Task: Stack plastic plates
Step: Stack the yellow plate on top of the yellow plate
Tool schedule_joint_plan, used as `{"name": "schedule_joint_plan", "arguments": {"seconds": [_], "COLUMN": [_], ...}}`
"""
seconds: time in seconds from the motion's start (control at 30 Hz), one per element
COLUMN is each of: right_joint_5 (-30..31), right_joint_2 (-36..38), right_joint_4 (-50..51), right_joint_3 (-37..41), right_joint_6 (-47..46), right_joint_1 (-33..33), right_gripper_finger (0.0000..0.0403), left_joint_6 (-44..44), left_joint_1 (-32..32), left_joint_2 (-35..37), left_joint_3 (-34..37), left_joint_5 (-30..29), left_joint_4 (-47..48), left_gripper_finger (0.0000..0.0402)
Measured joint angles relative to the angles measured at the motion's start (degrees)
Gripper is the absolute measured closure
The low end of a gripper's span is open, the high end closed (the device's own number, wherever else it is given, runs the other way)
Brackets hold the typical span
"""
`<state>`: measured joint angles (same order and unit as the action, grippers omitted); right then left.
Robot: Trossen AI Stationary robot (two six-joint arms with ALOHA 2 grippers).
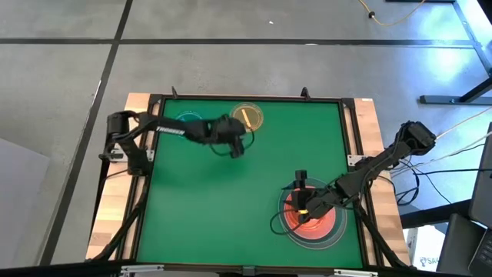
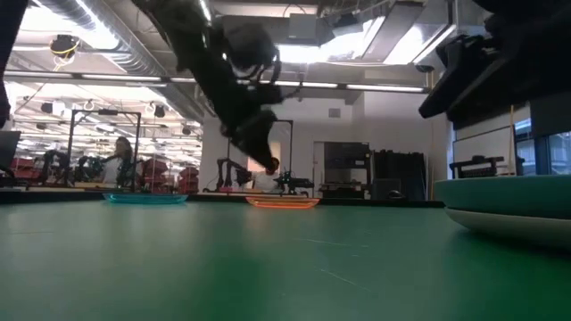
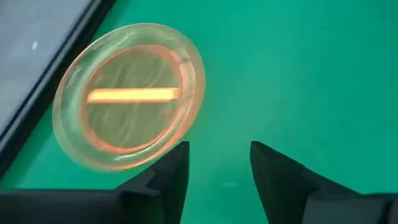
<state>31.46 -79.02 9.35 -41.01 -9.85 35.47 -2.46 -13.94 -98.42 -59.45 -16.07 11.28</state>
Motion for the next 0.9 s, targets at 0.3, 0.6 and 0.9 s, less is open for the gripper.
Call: {"name": "schedule_joint_plan", "arguments": {"seconds": [0.3, 0.6, 0.9], "right_joint_5": [0.06, 0.47, 0.59], "right_joint_2": [0.02, 0.02, 0.02], "right_joint_4": [-1.34, -2.01, -2.06], "right_joint_3": [-0.01, -0.01, -0.02], "right_joint_6": [1.37, 2.80, 2.78], "right_joint_1": [0.10, 0.10, 0.10], "right_gripper_finger": [0.0201, 0.0201, 0.0201], "left_joint_6": [8.62, 18.10, 16.19], "left_joint_1": [-10.02, -9.87, -10.15], "left_joint_2": [-7.40, -12.68, -13.39], "left_joint_3": [-0.08, -0.27, -0.30], "left_joint_5": [8.88, 8.02, 9.78], "left_joint_4": [-5.29, -9.03, -9.23], "left_gripper_finger": [0.0233, 0.0254, 0.0310]}}
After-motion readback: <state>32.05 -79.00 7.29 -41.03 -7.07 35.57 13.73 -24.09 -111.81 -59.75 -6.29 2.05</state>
